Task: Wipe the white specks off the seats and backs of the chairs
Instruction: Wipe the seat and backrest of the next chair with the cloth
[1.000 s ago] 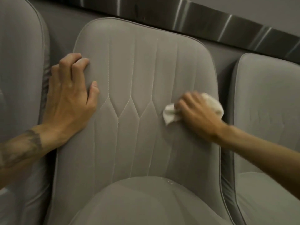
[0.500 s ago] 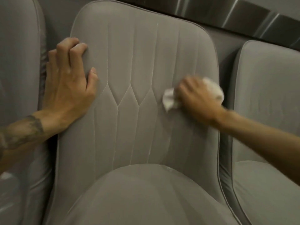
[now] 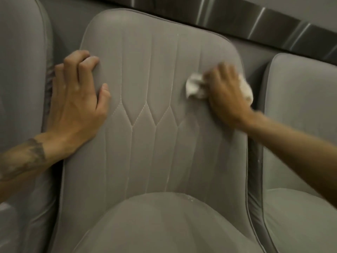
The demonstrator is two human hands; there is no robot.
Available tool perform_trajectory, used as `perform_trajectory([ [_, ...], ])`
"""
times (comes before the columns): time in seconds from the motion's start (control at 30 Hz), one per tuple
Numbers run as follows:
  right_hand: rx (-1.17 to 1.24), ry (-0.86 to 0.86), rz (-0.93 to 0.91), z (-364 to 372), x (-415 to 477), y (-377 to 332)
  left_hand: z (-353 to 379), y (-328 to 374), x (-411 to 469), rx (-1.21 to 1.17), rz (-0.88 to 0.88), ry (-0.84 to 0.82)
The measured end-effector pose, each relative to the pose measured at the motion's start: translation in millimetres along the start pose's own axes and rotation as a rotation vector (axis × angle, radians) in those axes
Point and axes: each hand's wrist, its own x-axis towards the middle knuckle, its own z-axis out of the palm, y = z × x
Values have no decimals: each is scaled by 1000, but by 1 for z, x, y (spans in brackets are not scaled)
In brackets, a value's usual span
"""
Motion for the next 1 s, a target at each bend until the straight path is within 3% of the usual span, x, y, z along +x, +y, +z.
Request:
perform_trajectory([
  [0.1,19,158,327,0,69,27,2,-2,1,0,7,0],
  [0.17,39,192,400,8,67,20,2,-2,0,-1,9,5],
  [0.23,64,176,333,12,35,-1,2,-3,-1,5,8,8],
  [0.33,126,-16,55,11,-28,-29,2,-2,0,-6,10,4],
  [0.43,89,-84,-94,0,-22,-15,2,-1,-1,-21,9,15],
  [0.6,33,133,283,-2,82,28,3,-2,0,-22,5,21],
  [0.7,52,187,361,8,72,22,2,-2,0,-1,20,30],
  [0.83,96,85,192,9,-17,-4,3,-3,-1,-3,13,23],
  [1.0,-24,-362,-280,1,-140,-44,1,1,-2,-8,15,31],
])
